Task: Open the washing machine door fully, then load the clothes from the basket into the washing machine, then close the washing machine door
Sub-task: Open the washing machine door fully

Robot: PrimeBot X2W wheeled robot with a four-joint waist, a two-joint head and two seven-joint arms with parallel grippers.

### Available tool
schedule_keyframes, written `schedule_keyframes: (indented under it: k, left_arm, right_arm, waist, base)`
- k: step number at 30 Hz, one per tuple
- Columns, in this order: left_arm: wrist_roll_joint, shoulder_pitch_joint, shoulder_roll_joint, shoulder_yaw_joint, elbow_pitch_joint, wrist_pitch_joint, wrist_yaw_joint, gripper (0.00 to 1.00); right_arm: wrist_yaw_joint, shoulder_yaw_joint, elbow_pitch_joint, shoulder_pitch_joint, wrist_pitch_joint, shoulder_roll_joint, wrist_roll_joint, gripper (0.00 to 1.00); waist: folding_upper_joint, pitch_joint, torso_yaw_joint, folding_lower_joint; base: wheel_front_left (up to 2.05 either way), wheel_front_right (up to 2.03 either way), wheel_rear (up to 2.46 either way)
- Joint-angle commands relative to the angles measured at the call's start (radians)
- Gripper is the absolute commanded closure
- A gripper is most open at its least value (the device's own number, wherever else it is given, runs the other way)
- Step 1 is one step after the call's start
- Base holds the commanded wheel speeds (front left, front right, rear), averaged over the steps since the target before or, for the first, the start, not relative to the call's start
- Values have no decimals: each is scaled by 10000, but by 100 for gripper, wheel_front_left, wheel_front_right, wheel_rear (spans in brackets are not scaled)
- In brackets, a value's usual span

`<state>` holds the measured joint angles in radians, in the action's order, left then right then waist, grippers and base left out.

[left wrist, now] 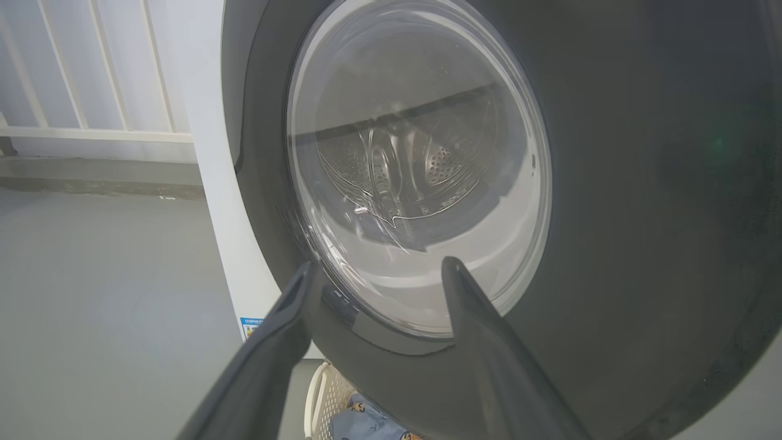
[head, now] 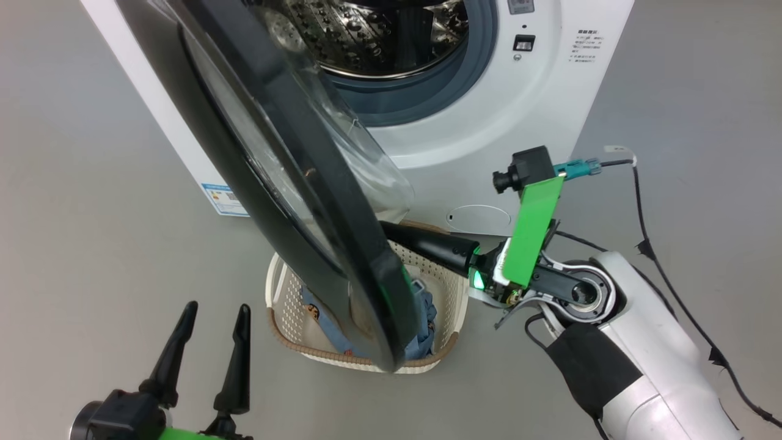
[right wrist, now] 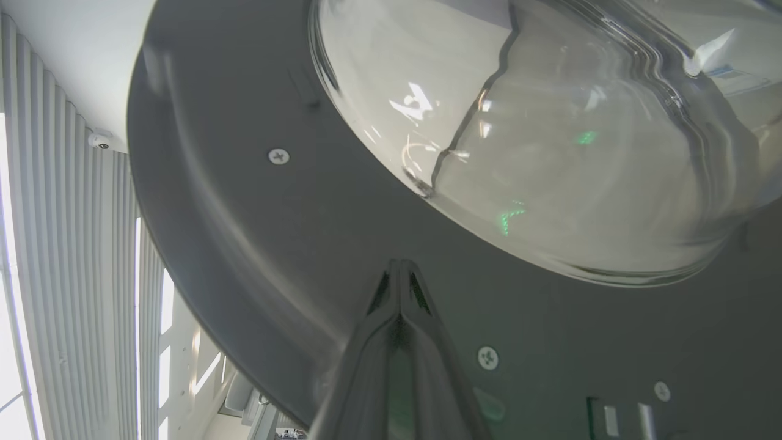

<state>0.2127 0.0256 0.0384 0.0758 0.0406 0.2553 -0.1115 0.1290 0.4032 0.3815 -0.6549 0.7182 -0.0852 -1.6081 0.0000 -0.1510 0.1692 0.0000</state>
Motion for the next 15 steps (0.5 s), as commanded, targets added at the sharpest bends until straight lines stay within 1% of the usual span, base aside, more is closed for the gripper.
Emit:
schedule_keyframes:
  k: [1, 9, 15]
  left_arm:
    - [50, -43, 118, -324, 194, 65, 7, 0]
    - [63, 1, 118, -233, 173, 65, 18, 0]
    - [78, 52, 118, -171, 178, 65, 33, 0]
  right_arm:
    - [17, 381, -375, 141, -68, 346, -224, 100]
    - [17, 1282, -444, 202, -502, 348, -830, 100]
    - [17, 1665, -425, 227, -754, 349, -1089, 100]
  waist:
    - [0, 43, 28, 0]
    - [0, 189, 125, 0]
    - [0, 247, 170, 0]
  base:
    - [0, 0, 0]
    - [0, 0, 0]
    - [0, 0, 0]
